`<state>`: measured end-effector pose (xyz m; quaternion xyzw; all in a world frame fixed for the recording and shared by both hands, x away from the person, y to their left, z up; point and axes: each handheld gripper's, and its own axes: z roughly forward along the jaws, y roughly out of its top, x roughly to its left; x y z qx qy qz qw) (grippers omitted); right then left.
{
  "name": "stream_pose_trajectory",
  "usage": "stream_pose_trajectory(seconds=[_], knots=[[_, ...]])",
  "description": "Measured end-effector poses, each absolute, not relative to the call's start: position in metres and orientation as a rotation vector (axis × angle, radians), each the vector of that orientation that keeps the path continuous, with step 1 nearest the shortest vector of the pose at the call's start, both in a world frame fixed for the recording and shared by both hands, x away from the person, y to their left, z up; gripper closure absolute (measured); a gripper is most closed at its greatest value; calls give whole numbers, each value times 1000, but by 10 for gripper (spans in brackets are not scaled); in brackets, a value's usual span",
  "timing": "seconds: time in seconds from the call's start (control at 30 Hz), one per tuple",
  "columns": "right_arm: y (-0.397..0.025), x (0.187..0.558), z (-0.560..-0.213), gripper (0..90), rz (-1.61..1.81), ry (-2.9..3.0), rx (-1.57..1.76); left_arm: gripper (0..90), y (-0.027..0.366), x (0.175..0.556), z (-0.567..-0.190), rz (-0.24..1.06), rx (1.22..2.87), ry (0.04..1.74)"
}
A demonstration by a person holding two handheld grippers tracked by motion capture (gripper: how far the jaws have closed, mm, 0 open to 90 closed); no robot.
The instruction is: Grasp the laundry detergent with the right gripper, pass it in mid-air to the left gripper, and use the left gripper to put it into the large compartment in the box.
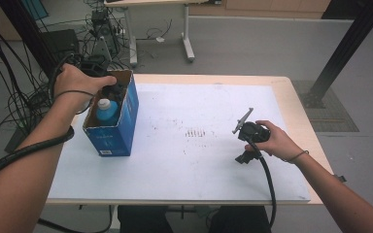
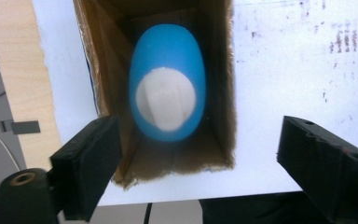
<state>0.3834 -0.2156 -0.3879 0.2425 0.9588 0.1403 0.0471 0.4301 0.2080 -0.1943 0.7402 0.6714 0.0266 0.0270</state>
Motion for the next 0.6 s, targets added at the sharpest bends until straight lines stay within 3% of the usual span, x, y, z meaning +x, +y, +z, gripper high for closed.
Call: stream_pose_trajectory(seconds=[0.6], knots=[[-205, 383, -385, 71, 388, 2935, 703, 53, 178, 402, -167, 111, 2356, 1953]])
